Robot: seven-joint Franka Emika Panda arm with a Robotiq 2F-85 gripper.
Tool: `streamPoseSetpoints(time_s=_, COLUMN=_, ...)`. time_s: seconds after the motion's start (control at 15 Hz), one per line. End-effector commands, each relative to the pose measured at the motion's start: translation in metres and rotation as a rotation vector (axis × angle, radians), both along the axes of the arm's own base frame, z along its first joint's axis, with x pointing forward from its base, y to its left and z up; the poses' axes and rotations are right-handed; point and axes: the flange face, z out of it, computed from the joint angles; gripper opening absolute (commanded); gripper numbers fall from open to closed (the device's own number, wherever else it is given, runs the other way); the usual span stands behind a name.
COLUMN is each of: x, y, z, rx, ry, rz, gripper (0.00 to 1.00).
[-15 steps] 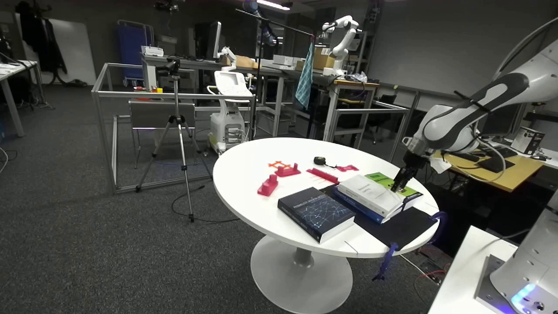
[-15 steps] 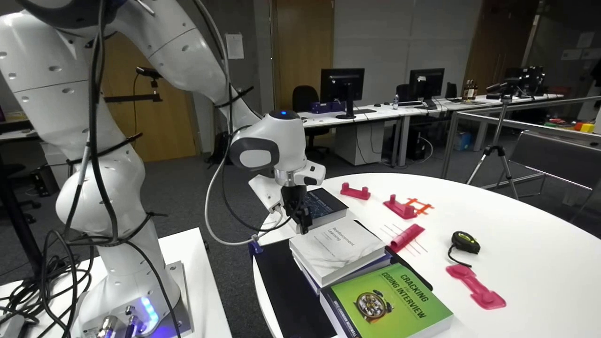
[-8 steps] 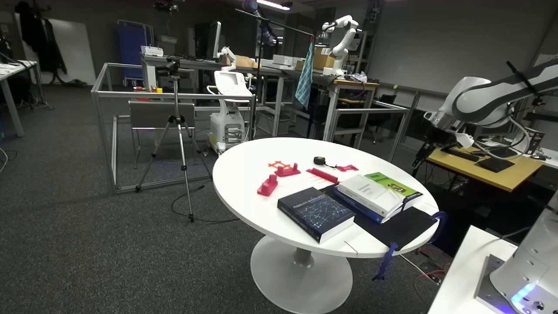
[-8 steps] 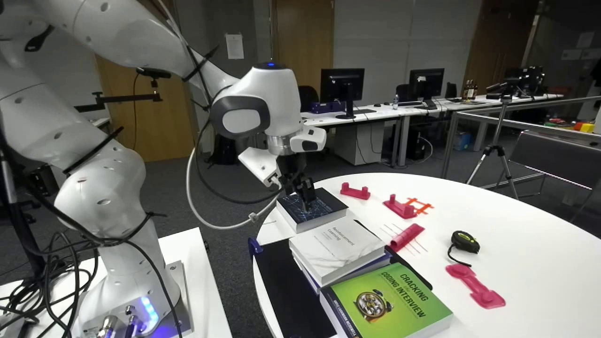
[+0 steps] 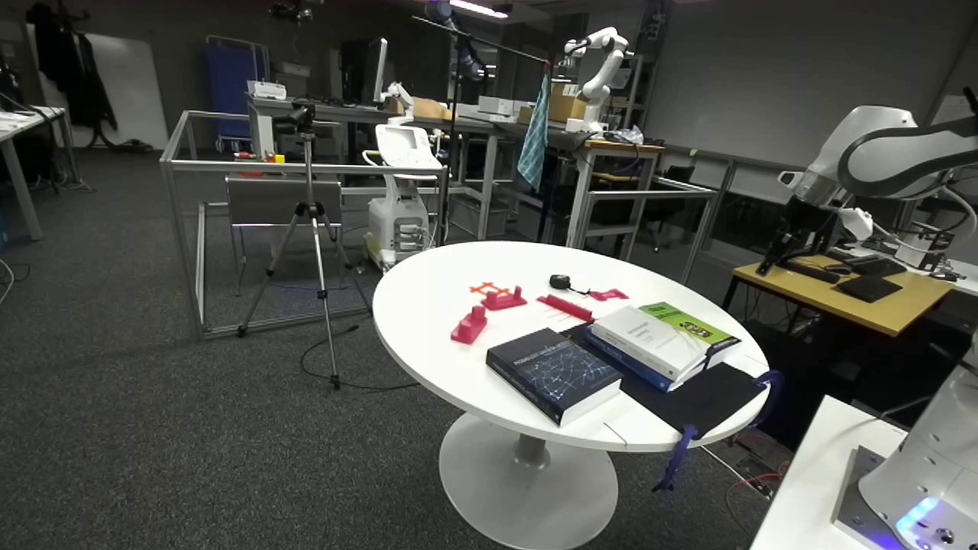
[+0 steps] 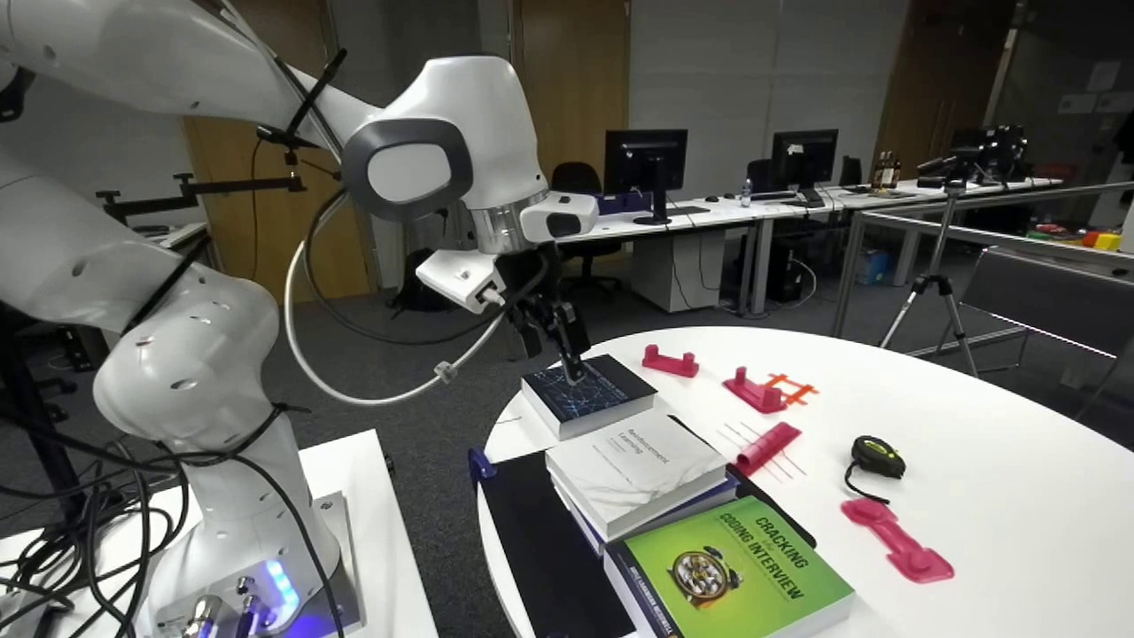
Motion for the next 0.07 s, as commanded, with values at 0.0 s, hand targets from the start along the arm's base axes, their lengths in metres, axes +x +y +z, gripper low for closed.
streamPoseSetpoints(time_s=0.0, x=-0.0001, y=0.0003, z=0.0005, rx=0.0, ry=0.001, rz=0.0, gripper=1.0)
